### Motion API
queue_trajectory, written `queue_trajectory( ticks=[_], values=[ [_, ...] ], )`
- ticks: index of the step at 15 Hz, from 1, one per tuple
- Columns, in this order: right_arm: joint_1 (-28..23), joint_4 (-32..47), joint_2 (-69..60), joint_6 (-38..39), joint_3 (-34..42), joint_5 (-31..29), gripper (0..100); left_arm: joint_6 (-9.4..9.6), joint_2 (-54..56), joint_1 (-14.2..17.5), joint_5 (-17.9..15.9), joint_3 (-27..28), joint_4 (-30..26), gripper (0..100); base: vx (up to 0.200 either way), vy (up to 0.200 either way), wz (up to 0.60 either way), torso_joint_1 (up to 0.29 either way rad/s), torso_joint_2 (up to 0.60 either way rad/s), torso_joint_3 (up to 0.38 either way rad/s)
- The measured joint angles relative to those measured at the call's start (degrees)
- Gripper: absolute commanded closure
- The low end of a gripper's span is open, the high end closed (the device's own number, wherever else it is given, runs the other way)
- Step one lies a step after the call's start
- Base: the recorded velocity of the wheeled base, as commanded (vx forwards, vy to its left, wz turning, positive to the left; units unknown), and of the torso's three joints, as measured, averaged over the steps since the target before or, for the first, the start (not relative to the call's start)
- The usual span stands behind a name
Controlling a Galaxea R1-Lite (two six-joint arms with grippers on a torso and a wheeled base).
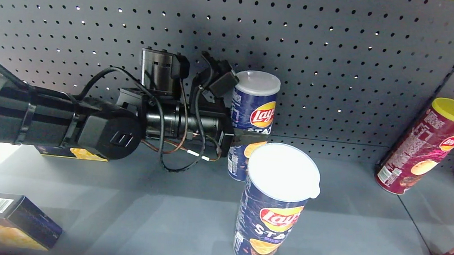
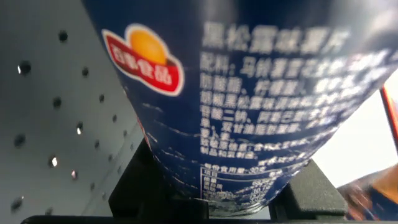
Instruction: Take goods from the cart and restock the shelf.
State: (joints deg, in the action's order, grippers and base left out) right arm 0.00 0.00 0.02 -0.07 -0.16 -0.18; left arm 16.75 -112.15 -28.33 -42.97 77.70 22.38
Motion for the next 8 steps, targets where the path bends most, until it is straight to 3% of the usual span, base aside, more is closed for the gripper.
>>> queue_trajectory(
  ticks=[8],
  values=[
    [0.0, 0.0, 0.0, 0.0, 0.0, 0.0, 0, 0.05, -3.7, -0.3, 0.0, 1.7, 2.7, 100, 0.0, 0.0, 0.0, 0.0, 0.0, 0.0]
  ],
)
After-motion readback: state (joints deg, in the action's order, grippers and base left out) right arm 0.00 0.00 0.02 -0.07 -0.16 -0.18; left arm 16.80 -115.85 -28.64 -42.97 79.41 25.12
